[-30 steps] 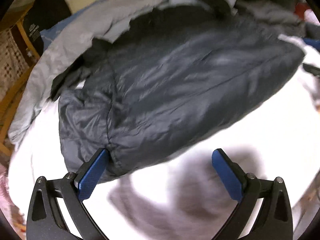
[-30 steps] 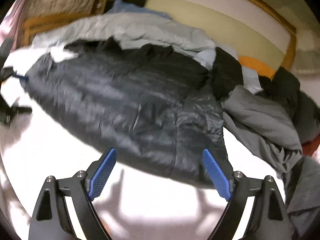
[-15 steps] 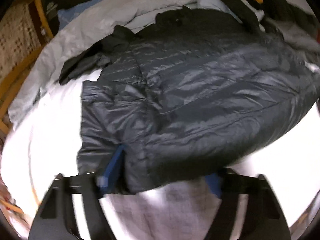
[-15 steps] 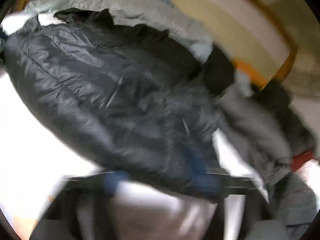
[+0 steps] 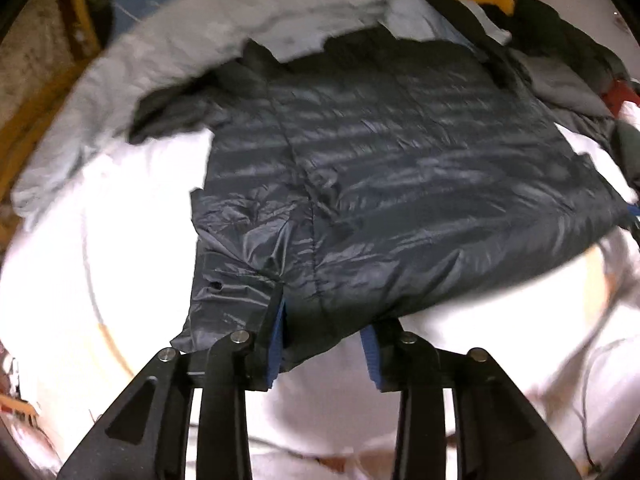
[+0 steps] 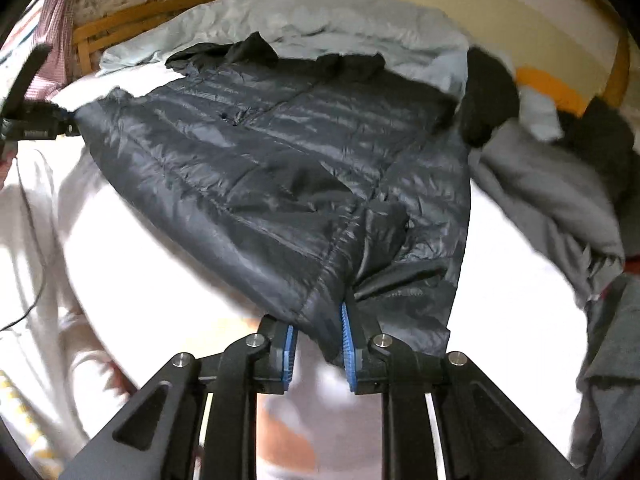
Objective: Fold large clothes
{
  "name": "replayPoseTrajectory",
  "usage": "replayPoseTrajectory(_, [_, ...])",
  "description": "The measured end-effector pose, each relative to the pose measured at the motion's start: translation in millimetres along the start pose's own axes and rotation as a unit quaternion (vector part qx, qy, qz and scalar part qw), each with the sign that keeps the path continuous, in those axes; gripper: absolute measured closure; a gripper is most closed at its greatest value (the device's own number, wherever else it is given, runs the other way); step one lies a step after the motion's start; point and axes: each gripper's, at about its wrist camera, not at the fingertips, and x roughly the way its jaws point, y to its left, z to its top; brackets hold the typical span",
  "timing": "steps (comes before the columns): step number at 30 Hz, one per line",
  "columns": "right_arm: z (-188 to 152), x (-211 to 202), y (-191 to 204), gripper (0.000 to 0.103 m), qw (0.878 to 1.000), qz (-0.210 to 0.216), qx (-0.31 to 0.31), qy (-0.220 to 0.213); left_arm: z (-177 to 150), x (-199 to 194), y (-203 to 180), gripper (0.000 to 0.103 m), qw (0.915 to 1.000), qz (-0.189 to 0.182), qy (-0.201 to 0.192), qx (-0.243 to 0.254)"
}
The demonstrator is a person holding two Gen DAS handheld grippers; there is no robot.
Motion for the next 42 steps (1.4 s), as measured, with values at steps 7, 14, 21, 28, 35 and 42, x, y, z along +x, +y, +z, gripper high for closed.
replayPoseTrajectory(7, [38, -18, -35, 0.083, 0.996, 0.019, 0.064, -0.059, 54, -7, 5, 0.069, 0.9990, 0.005, -0.043, -0.008])
replayPoseTrajectory(14, [99, 9, -67, 0.083, 0.991, 0.002, 0.093, -0.092, 108, 29, 27, 0.064, 0.9974, 0.012, -0.063, -0.035])
replayPoseTrajectory(21, [132, 66, -87, 0.083, 0.990, -0.006, 0.113, -0.081, 131, 84, 43, 0.062, 0.9969, -0.007, -0.062, -0.049])
replayPoseTrajectory(28, [123, 107, -100, 0.083, 0.988, 0.005, 0.133, -0.075, 134, 108, 47, 0.045, 0.9969, 0.002, -0.078, -0.014])
replayPoseTrajectory(35, [118, 94, -93, 0.061, 0.986, -0.037, 0.127, -0.106, 124, 73, 43, 0.044, 0.9890, 0.062, -0.134, 0.006])
replayPoseTrajectory(42, [103, 33, -91, 0.051, 0.967, -0.079, 0.143, -0.195, 109, 30, 35, 0.035, 0.9745, 0.087, -0.207, 0.009])
